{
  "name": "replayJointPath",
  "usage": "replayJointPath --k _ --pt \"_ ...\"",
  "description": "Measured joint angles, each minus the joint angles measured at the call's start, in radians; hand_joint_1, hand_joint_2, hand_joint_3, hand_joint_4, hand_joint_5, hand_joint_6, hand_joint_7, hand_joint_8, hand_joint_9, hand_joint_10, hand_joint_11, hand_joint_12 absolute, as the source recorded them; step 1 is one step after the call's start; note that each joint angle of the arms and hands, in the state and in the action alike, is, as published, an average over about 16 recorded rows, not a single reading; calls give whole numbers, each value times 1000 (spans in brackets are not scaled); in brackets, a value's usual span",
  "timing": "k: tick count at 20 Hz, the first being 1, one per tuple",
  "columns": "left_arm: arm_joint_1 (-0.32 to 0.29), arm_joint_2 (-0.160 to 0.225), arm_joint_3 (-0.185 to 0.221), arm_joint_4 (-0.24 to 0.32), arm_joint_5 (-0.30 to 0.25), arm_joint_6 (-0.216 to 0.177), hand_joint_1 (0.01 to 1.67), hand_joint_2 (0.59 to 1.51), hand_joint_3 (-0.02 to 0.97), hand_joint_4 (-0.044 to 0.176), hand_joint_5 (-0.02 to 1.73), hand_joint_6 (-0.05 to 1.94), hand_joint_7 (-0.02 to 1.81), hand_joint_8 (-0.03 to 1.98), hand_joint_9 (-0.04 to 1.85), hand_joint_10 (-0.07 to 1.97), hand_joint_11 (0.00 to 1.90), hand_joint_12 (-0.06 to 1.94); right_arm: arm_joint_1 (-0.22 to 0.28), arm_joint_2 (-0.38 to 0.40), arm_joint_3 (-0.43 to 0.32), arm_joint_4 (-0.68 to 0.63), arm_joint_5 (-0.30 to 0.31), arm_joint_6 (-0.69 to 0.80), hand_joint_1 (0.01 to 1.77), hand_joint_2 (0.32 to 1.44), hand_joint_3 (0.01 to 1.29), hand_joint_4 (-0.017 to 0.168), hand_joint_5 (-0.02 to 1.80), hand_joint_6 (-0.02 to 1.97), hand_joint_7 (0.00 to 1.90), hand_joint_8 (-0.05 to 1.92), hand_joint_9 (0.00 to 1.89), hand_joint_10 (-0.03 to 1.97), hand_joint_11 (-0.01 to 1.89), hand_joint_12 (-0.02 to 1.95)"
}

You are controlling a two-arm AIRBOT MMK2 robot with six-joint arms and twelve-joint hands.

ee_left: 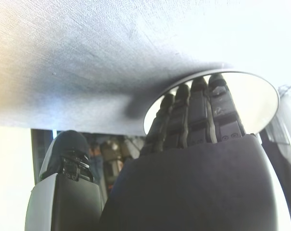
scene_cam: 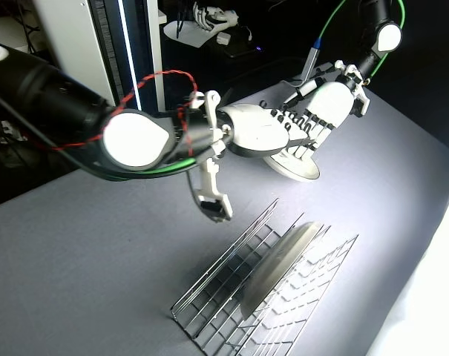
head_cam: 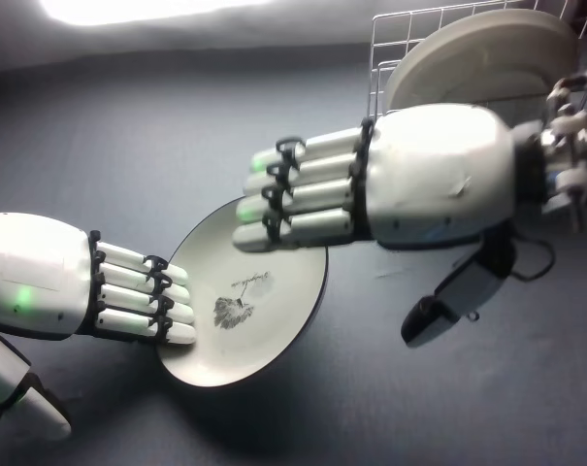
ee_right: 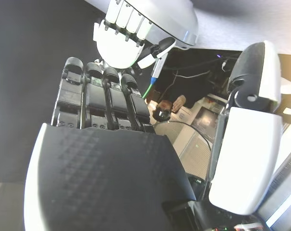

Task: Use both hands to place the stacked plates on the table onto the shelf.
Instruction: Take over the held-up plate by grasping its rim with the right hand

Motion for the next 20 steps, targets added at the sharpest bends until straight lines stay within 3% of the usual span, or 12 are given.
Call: replayJointPath --k 8,20 --pt "-3 -1 3 3 -3 0 15 1164 20 -12 -16 -34 -2 -5 13 -14 11 -25 -32 -112 61 0 -42 -11 922 807 14 2 21 16 13 -6 13 -8 21 -20" --pt "-6 -3 5 6 -6 0 15 1165 20 -12 -15 -34 -2 -6 11 -14 11 -25 -40 -208 113 0 -95 -13 945 817 15 2 21 15 13 -6 13 -8 21 -20"
